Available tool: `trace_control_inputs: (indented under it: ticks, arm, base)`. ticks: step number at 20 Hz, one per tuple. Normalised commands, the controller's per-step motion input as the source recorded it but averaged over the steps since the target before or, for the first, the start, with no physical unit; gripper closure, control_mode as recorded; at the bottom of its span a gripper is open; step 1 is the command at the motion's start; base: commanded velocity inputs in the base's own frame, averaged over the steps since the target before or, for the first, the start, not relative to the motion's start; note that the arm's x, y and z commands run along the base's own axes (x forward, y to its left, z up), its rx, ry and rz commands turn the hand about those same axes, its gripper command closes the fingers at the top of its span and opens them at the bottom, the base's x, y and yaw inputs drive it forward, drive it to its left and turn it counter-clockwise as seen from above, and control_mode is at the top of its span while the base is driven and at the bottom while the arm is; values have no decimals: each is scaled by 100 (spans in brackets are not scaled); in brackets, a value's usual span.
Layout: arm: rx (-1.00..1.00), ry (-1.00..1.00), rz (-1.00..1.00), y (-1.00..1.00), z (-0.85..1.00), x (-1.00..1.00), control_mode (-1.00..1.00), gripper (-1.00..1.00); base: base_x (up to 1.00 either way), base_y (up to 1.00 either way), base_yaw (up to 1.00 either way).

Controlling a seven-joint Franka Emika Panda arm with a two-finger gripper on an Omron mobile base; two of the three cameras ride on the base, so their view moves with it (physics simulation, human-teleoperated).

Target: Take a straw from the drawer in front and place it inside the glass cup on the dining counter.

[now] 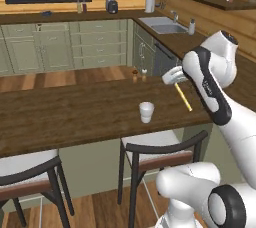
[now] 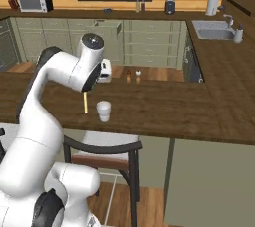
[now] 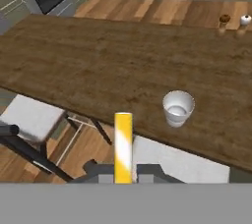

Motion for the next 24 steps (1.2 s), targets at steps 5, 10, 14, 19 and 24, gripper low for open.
trace_control_inputs:
  ticks: [5,10,14,19,24]
  arm:
    - [19,-30,70,-6,0,24,-100,100]
    - [22,-17,62,16,0,54,-100,100]
    - [29,-8,46,20,0,46,-100,100]
    - [33,-2,28,-7,-3,47,-100,100]
    - [26,0,21,-4,-16,57,-100,100]
  base:
    - [0,0,0]
    - [0,0,0]
    - [0,0,0]
    - [0,0,0]
    - [0,0,0]
